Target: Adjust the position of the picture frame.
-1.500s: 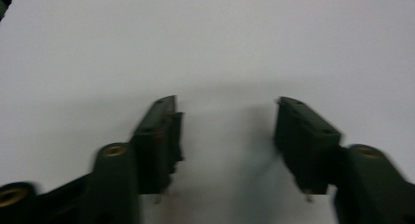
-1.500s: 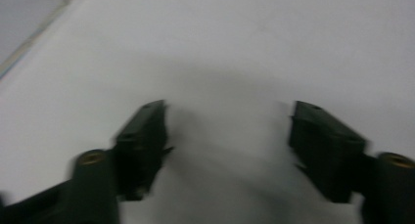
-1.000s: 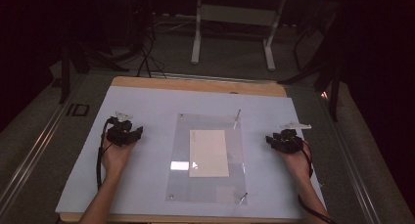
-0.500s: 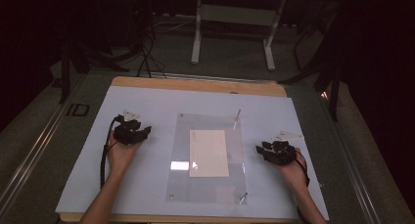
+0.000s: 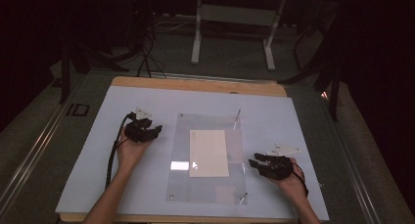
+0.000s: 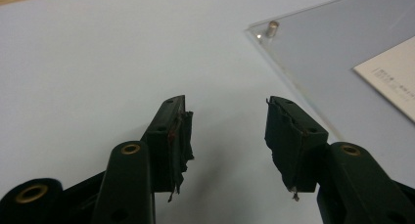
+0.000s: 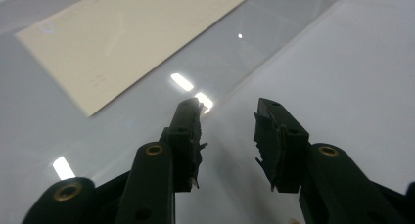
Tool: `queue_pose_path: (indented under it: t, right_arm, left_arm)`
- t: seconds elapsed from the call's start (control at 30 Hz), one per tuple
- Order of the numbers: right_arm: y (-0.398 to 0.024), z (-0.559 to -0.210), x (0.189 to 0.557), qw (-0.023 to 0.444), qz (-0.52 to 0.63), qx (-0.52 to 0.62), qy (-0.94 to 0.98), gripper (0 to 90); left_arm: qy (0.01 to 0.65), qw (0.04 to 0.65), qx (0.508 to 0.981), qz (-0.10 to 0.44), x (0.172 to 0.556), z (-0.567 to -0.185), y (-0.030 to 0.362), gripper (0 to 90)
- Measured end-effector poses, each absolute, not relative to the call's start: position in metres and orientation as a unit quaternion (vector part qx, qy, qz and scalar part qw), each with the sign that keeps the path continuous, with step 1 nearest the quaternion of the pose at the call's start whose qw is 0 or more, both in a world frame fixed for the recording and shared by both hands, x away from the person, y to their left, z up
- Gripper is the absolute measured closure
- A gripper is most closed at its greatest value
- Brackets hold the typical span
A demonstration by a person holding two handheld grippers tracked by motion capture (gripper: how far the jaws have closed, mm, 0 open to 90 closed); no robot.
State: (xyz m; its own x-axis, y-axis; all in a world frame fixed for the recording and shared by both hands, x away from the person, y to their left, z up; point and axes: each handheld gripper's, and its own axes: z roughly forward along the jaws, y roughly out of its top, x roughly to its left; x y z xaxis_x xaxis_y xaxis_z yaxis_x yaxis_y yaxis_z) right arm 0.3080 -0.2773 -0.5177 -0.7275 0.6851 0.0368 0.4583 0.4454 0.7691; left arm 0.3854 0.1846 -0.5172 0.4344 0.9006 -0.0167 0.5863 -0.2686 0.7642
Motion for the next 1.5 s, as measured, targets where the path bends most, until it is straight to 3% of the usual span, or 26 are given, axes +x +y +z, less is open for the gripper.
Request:
queue_pose_path:
  t: [0.77,1.5]
  right_arm:
    - [-0.272,-0.512,0.27,0.109,0.438,0.291,0.843,59.7]
    - [-0.255,-0.488,0.235,0.05,0.486,0.212,0.846,54.2]
  left_arm:
    - [0.417,0.372,0.803,0.205,0.408,-0.512,0.121,49.7]
    - [0.415,0.372,0.807,0.197,0.414,-0.512,0.11,49.9]
